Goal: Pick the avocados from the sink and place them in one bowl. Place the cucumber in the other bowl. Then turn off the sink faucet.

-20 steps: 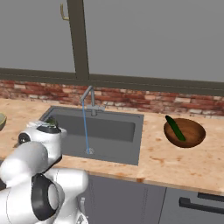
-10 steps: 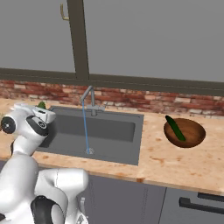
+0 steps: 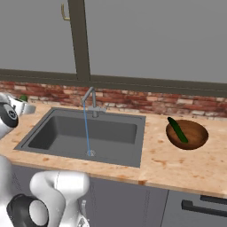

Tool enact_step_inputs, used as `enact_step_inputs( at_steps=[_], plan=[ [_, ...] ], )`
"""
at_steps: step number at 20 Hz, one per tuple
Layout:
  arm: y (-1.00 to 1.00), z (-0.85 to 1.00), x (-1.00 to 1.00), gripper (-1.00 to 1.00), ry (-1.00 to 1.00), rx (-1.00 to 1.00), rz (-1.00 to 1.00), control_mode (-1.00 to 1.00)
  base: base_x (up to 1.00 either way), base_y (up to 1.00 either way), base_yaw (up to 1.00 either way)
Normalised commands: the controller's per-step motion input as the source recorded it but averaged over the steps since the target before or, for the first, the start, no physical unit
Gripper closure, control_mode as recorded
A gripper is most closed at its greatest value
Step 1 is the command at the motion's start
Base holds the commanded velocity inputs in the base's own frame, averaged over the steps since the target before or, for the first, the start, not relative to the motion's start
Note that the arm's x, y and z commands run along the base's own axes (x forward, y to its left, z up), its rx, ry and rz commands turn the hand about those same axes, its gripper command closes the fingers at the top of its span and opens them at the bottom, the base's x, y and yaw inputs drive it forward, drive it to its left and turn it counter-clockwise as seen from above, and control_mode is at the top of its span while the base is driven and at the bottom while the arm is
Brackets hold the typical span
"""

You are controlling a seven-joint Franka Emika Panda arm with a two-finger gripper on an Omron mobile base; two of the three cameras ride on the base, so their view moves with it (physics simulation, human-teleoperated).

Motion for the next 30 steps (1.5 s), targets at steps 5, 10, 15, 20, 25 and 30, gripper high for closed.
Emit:
enact_step_inputs(
  at_steps=[5,10,15,20,25,30],
  plan=[
    [0.06,-0.05,-0.38,1.0,0.04,0.0,0.0,-1.0,0.0,0.0,0.0],
    [0.22,-0.04,-0.37,1.0,0.0,0.0,0.0,-1.0,0.0,0.0,0.0],
    [0.61,0.0,-0.11,1.0,0.02,-0.03,0.0,-1.0,0.0,0.0,0.0],
    [0.67,0.0,-0.03,1.0,0.09,-0.06,0.0,-1.0,0.0,0.0,0.0],
    [0.59,0.0,-0.01,1.0,0.16,-0.01,0.0,-1.0,0.0,0.0,0.0],
    [0.51,-0.22,0.0,1.0,0.14,-0.03,0.03,-1.0,0.0,0.0,0.0]
  ],
)
